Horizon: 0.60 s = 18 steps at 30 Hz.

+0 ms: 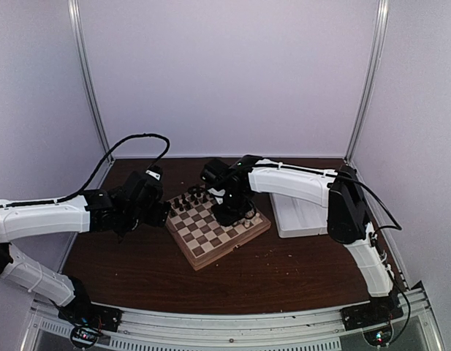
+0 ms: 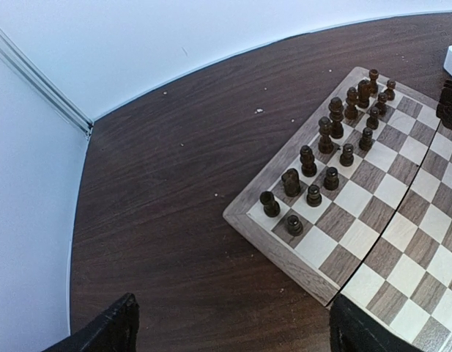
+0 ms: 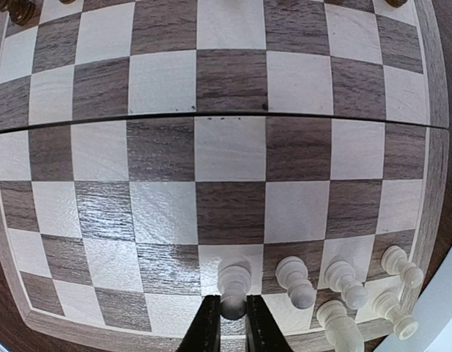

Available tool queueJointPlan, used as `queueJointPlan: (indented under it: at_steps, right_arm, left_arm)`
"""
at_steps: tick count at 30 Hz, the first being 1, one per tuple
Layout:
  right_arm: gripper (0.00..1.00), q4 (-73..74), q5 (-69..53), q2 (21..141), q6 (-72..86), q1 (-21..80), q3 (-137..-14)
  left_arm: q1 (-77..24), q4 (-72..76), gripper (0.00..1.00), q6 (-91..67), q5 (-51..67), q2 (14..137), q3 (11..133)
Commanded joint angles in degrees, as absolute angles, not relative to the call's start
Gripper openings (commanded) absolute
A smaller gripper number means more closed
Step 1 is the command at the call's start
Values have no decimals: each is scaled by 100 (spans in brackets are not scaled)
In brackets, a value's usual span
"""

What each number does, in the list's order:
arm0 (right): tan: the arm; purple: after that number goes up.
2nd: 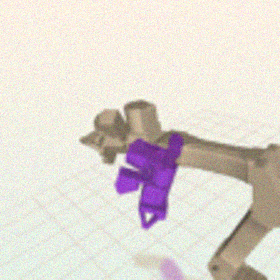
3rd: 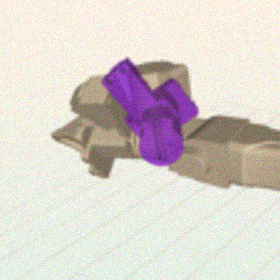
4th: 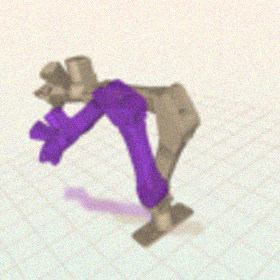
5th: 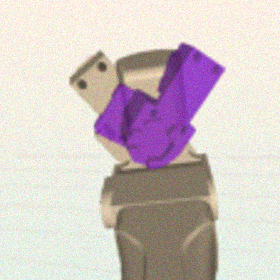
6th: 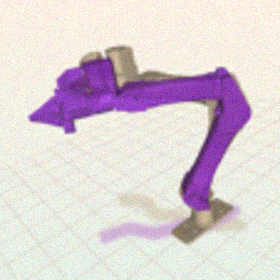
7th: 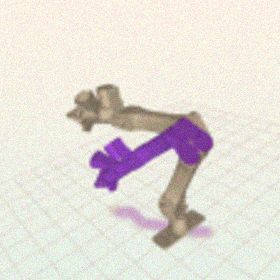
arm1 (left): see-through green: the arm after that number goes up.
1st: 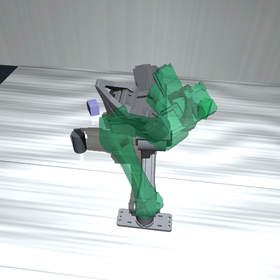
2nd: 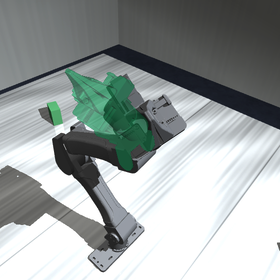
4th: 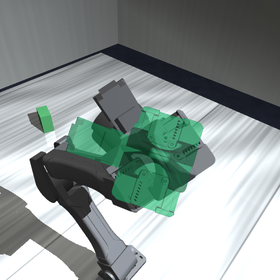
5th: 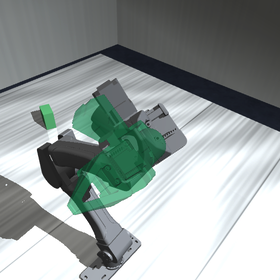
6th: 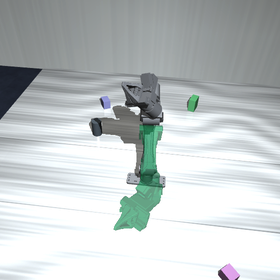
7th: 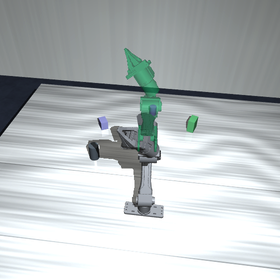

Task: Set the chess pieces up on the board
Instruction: Place the chess piece on the chessboard.

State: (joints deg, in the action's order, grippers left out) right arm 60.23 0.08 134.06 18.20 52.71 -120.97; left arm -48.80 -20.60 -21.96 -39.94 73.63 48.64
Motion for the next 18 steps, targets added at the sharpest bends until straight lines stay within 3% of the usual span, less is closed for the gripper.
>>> queueJointPlan:
  at_steps: [1, 18]
  right_arm:
    - [13, 6058, 82, 13515, 1802, 5199, -12300]
    - [12, 6128, -93, 13571, 1779, 5195, -12419]
  left_arm:
    - [-4838, -1827, 90, -2136, -4074, 7339, 4852]
    - [-4843, -1831, 90, -2118, -4114, 7361, 4842]
